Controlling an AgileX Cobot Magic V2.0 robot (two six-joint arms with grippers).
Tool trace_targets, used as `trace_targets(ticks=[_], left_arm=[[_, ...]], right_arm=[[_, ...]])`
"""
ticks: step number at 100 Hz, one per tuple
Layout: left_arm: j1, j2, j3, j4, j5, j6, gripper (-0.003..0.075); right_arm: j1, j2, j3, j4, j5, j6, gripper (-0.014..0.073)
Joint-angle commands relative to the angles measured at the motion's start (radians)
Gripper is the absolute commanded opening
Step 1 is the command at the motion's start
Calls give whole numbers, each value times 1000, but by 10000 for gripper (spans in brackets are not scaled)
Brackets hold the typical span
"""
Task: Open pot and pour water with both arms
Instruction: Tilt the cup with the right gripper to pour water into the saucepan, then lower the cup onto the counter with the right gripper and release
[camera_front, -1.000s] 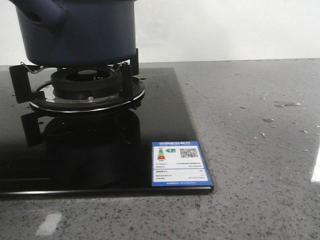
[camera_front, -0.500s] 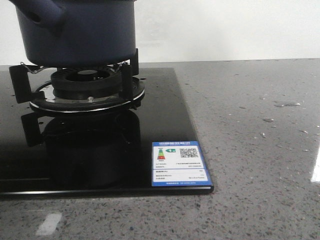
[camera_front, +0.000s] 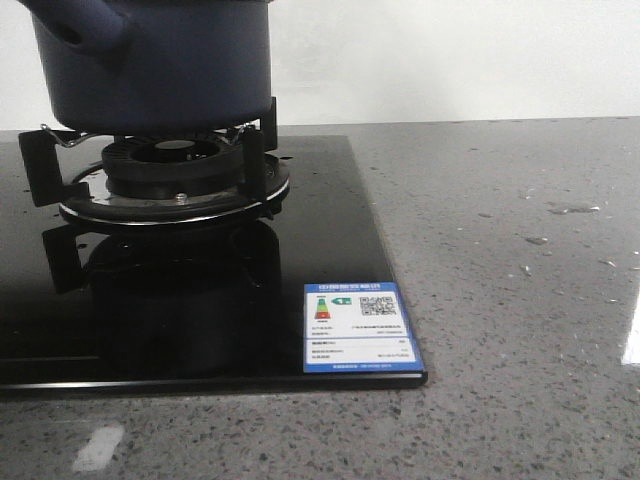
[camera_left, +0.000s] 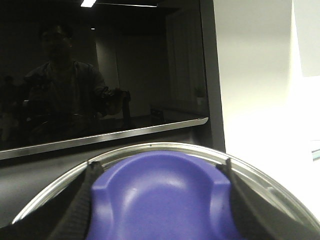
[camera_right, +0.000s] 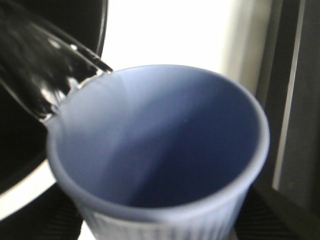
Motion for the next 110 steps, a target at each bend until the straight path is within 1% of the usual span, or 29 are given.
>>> trace_targets(ticks=[1, 19, 51, 56, 63, 68, 73, 80, 95, 104, 110], left_arm=[[-7, -13, -29, -40, 14, -9, 274], [-7, -13, 11, -40, 14, -9, 274], [-7, -13, 36, -40, 12, -9, 274], [-7, -13, 36, -40, 12, -9, 274], [-7, -13, 36, -40, 10, -9, 274], [-7, -13, 36, -40, 10, -9, 274], [-7, -13, 36, -40, 10, -9, 274], [-7, -13, 36, -40, 10, -9, 274], [-7, -13, 36, -40, 10, -9, 274], [-7, -13, 36, -40, 10, -9, 274], [-7, -13, 36, -40, 10, -9, 274]], right_arm=[[-1, -53, -40, -105, 36, -3, 213], [-1, -53, -40, -174, 74, -3, 213], [19, -53, -118, -205, 84, -3, 213], [22, -53, -128, -197, 71, 20, 213], [22, -53, -135, -125, 48, 141, 213], [22, -53, -132, -48, 45, 265, 213], [22, -53, -127, 44, 45, 419, 213], [24, -53, -117, 122, 50, 573, 213], [30, -56, -111, 228, 97, 786, 213], [30, -81, -111, 307, 191, 908, 213], [27, -107, -111, 354, 289, 974, 213]])
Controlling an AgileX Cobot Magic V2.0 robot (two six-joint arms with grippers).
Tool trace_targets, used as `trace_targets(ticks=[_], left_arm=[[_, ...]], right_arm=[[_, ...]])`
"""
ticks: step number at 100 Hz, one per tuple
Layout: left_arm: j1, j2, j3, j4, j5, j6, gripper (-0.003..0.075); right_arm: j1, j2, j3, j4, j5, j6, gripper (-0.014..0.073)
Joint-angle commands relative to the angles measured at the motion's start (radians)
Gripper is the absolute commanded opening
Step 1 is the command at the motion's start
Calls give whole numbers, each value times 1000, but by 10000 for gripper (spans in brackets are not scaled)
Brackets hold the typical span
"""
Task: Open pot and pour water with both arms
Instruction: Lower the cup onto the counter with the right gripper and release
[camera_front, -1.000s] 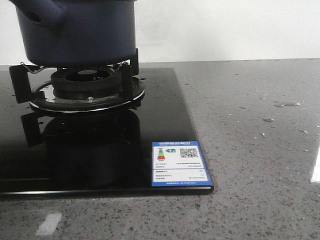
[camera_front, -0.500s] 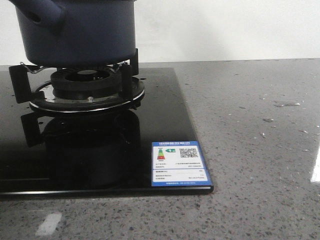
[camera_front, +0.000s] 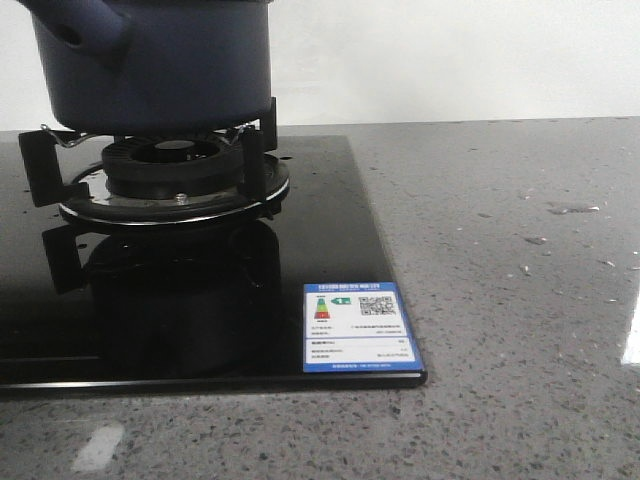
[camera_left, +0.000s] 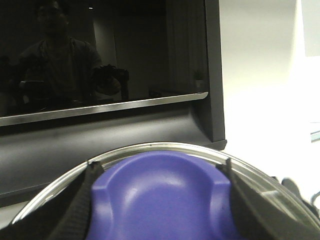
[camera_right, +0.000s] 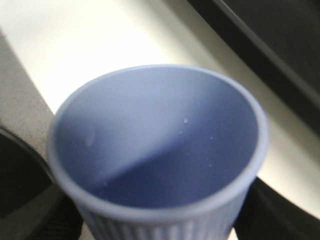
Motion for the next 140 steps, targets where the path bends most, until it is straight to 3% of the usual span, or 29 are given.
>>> trace_targets(ticks=[1, 11, 20, 32, 47, 68, 81, 113, 122, 140], left_arm=[[-7, -13, -30, -39, 8, -9, 274], [-7, -13, -30, -39, 8, -9, 274], [-7, -13, -30, -39, 8, -9, 274], [-7, -13, -30, -39, 8, -9, 274], [-7, -13, -30, -39, 8, -9, 274], [-7, -11, -28, -39, 12, -9, 274], [-7, -11, -15, -39, 12, -9, 274], [-7, -11, 13, -49, 72, -9, 274], [-7, -11, 15, -49, 85, -9, 274], [-7, -11, 15, -51, 128, -9, 274]], right_arm=[[-5, -97, -28, 72, 128, 132, 213], [-26, -150, -20, 152, 298, 175, 213], [-68, -224, 38, 185, 316, 182, 213], [-143, -350, 227, 185, 181, 237, 213], [-277, -481, 515, 185, -93, 348, 213], [-414, -522, 848, 186, -384, 391, 213], [-435, -520, 945, 186, -436, 391, 213], [-435, -491, 983, 188, -374, 395, 221], [-435, -491, 983, 188, -383, 395, 289], [-435, -525, 983, 188, -383, 395, 560]])
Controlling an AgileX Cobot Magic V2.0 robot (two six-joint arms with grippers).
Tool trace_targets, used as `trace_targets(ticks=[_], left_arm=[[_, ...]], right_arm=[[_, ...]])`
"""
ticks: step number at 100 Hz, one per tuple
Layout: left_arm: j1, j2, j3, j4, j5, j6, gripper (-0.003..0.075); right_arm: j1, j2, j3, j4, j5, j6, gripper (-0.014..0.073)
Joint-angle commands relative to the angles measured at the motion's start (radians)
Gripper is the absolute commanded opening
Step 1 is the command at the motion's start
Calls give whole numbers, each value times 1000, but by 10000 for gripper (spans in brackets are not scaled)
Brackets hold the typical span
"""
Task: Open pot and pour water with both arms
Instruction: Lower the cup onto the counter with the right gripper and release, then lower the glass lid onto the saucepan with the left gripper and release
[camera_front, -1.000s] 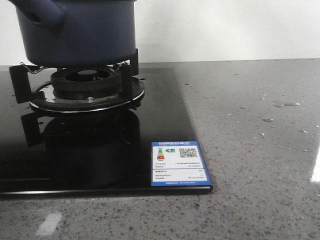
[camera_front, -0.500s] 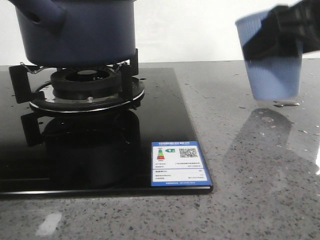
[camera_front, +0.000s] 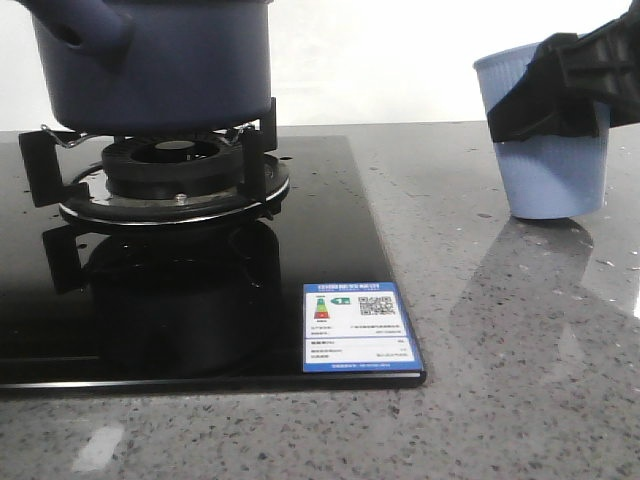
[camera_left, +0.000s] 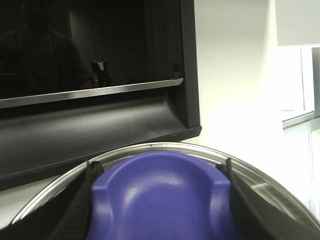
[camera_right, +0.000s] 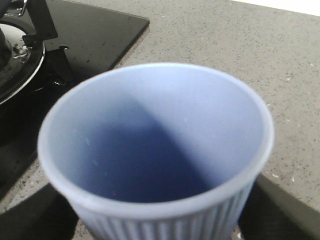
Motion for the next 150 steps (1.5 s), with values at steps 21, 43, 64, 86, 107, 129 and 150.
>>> trace_targets(ticks=[21, 43, 64, 86, 107, 129, 150], left_arm=[[-7, -11, -29, -51, 98, -9, 274], [-11, 44, -23, -51, 97, -9, 274], [-71, 176, -29, -51, 39, 23, 274], [-84, 308, -32, -58, 52, 54, 274], [-84, 408, -32, -87, 52, 54, 274], [-84, 476, -32, -97, 56, 54, 274], [-84, 500, -32, -97, 73, 54, 274]], right_arm=[[-7, -169, -21, 7, -17, 4, 635], [-7, -344, -21, 7, -19, 65, 634], [-7, -523, -19, 7, -101, 154, 456], [-7, -667, -18, 7, -113, 194, -68], [-7, -748, -9, 3, -111, 194, -69], [-7, -759, -9, 2, -109, 194, -69], [-7, -759, -9, 2, -107, 194, -69]])
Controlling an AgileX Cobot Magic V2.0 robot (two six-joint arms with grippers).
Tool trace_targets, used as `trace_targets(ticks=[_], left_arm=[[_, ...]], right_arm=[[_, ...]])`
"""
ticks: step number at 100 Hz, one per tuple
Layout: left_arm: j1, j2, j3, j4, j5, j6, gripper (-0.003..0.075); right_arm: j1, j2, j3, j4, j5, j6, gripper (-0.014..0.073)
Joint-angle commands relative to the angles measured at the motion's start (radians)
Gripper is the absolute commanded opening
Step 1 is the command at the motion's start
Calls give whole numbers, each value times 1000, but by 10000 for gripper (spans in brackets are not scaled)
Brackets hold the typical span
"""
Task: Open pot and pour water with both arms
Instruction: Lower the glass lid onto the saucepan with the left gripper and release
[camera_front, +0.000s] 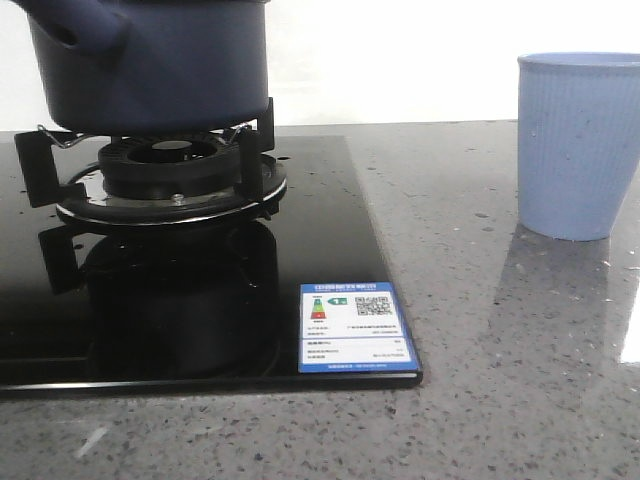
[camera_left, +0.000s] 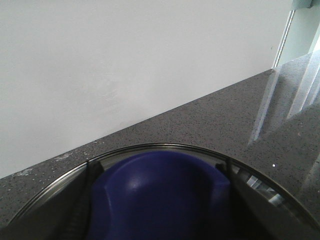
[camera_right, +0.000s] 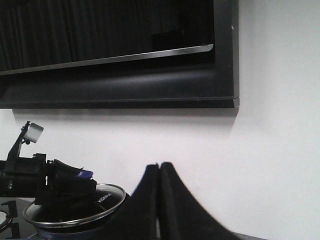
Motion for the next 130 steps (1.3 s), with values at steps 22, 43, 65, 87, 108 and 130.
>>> trace_targets(ticks=[22, 43, 65, 87, 108, 130], left_arm=[[-6, -8, -38, -52, 60, -3, 314], [-1, -31, -38, -52, 25, -3, 542], [16, -242, -21, -52, -66, -29, 357], [16, -607, 177, -52, -307, -34, 119], [16, -976, 495, -18, -338, -34, -20], [16, -1247, 738, -30, -351, -34, -20]], right_arm=[[-7, 5, -24, 6, -24, 1, -69], [-7, 5, -24, 6, 0, 1, -69], [-7, 2, 18, -108, 53, 1, -69], [-7, -92, 185, -130, 2, 9, -69], [-7, -226, 335, -130, -1, 11, -69], [-7, -285, 382, -130, -34, 11, -69]])
